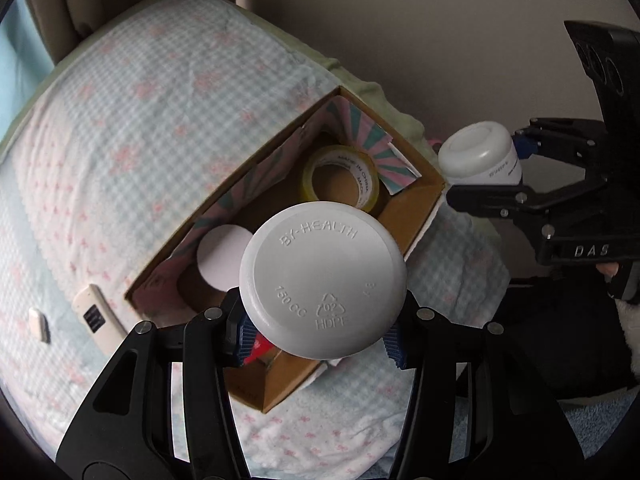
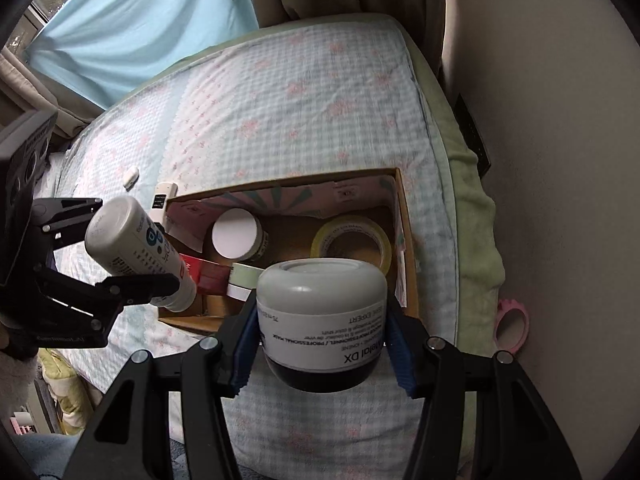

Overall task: Organize rigid objects
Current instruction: 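Carry the pill bottle with left tool while right tool carries the cream jar to the box, then release the pill bottle with left tool while right tool releases the cream jar into the box, then move both tools back toward the earbud case and remote on the bed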

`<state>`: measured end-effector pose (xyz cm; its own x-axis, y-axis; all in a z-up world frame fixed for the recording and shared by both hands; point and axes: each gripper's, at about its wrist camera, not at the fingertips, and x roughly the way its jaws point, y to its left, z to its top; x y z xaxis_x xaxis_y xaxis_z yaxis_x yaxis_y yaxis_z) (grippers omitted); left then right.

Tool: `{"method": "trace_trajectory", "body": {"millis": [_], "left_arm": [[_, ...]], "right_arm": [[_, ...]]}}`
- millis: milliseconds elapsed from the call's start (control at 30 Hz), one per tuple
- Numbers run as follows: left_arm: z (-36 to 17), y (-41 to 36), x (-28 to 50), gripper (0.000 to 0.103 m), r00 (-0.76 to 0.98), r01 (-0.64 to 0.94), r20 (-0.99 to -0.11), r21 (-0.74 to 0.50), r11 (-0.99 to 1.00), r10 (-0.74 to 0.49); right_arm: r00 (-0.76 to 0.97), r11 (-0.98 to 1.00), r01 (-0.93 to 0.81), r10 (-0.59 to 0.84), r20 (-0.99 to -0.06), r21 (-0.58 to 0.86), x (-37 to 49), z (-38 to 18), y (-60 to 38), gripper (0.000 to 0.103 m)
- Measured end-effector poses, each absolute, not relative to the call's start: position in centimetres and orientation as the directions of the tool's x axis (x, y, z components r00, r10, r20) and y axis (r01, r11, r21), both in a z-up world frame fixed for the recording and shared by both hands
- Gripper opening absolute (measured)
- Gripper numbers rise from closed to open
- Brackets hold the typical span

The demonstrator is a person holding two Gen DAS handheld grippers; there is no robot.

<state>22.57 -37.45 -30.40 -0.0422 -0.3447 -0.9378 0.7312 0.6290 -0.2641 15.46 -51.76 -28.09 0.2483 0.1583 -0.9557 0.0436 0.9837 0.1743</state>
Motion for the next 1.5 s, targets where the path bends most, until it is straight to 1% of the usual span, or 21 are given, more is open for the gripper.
{"method": "trace_trajectory", "body": {"millis": [200,433,667,767,800,833,867,900,1033,1133,1300,1500], "left_arm": [[-35.4,-40.8,25.2,0.047,-0.092,0.707,-0.943,-0.287,0.646,-0.319],[-38.9,-42.6,26.5,0.047,-0.128,0.711,-0.955,-0.275,0.647,-0.266],[-39.3,-43.2,27.2,0.047,-0.129,0.721,-0.960,-0.264,0.641,-0.249],[-39.2,-43.5,27.5,0.047,-0.122,0.723,-0.962,-0.256,0.641,-0.246],[-39.0,-43.5,27.6,0.053,-0.114,0.724,-0.964,-0.247,0.644,-0.242],[-38.7,-43.6,27.7,0.065,-0.106,0.723,-0.966,-0.237,0.649,-0.234],[-38.4,-43.5,27.9,0.102,-0.095,0.720,-0.968,-0.227,0.656,-0.231],[-37.9,-43.3,27.9,0.103,-0.084,0.717,-0.966,-0.228,0.658,-0.243],[-36.6,-42.0,28.3,0.103,-0.075,0.682,-0.957,-0.254,0.686,-0.280],[-35.8,-40.8,28.2,0.103,-0.060,0.662,-0.955,-0.257,0.704,-0.291],[-34.7,-39.6,27.7,0.103,-0.030,0.657,-0.957,-0.236,0.716,-0.289],[-32.0,-38.1,26.1,0.103,0.005,0.657,-0.955,-0.221,0.721,-0.297]], "right_arm": [[0.262,0.979,0.049,0.179,-0.948,0.199,15.5,-32.7,-52.5,0.052],[0.303,0.966,0.014,0.243,-0.922,0.259,15.5,-35.0,-51.9,0.052],[0.322,0.964,0.017,0.247,-0.914,0.266,17.2,-35.9,-52.2,0.052],[0.306,0.979,-0.004,0.197,-0.931,0.206,18.1,-36.5,-51.8,0.052],[0.304,0.984,-0.011,0.173,-0.937,0.179,18.2,-36.6,-51.6,0.058],[0.310,0.987,-0.018,0.159,-0.937,0.162,18.2,-36.6,-51.5,0.068],[0.320,0.989,-0.021,0.148,-0.936,0.149,18.1,-36.4,-51.6,0.091],[0.337,0.989,-0.023,0.143,-0.931,0.144,17.9,-36.1,-51.7,0.103],[0.385,0.993,-0.010,0.116,-0.915,0.121,17.0,-35.3,-52.1,0.103],[0.386,0.988,0.013,0.137,-0.912,0.154,16.7,-35.3,-52.6,0.103],[0.393,0.988,0.013,0.137,-0.909,0.154,16.6,-34.7,-52.6,0.103],[0.398,0.988,0.003,0.140,-0.907,0.154,16.9,-32.7,-52.5,0.103]]}}
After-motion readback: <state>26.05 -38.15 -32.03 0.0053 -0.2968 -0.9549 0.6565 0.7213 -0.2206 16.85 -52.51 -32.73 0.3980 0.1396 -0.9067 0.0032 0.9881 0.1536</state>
